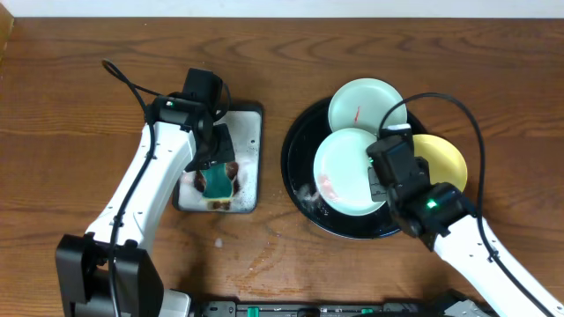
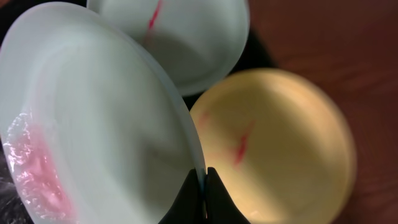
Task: Clean dirty plates on tray and stack at the side
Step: 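Return the sponge to the basin with the left gripper, then lift the cleaned green plate off the tray with the right gripper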
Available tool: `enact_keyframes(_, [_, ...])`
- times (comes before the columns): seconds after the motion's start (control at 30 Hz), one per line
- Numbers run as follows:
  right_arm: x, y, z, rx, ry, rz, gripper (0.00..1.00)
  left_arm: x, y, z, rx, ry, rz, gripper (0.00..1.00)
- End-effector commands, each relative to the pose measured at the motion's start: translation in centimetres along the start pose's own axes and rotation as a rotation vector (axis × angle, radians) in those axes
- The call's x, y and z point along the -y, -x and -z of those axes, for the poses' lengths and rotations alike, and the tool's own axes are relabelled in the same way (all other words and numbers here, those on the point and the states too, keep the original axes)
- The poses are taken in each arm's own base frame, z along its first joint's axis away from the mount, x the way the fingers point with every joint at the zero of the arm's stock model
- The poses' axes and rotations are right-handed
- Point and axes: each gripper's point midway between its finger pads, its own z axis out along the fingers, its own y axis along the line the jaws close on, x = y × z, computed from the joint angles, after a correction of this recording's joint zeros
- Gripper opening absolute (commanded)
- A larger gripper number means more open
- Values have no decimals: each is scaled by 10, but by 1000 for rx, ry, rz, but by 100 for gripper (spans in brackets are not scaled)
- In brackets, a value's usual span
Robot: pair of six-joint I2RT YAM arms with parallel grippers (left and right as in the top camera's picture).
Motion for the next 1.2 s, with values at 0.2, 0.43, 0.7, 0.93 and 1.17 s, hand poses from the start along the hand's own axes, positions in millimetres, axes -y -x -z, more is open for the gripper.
enact_keyframes(0.2, [6, 42, 49, 240, -276, 217, 1, -1, -11, 58, 112, -96, -33, 66])
enact_keyframes(0.43, [-13, 48, 78, 348, -356, 374, 1, -8, -26, 94, 190, -131, -33, 75])
enact_keyframes(0.7, [-26, 51, 98, 425, -393, 433, 1, -10, -28, 103, 216, -144, -33, 81])
enact_keyframes(0.93, [-34, 49, 98, 425, -356, 447, 1, -10, -28, 103, 216, -144, -33, 82])
enact_keyframes(1.17, [-36, 48, 97, 420, -341, 451, 1, -10, -28, 103, 216, -144, -33, 82])
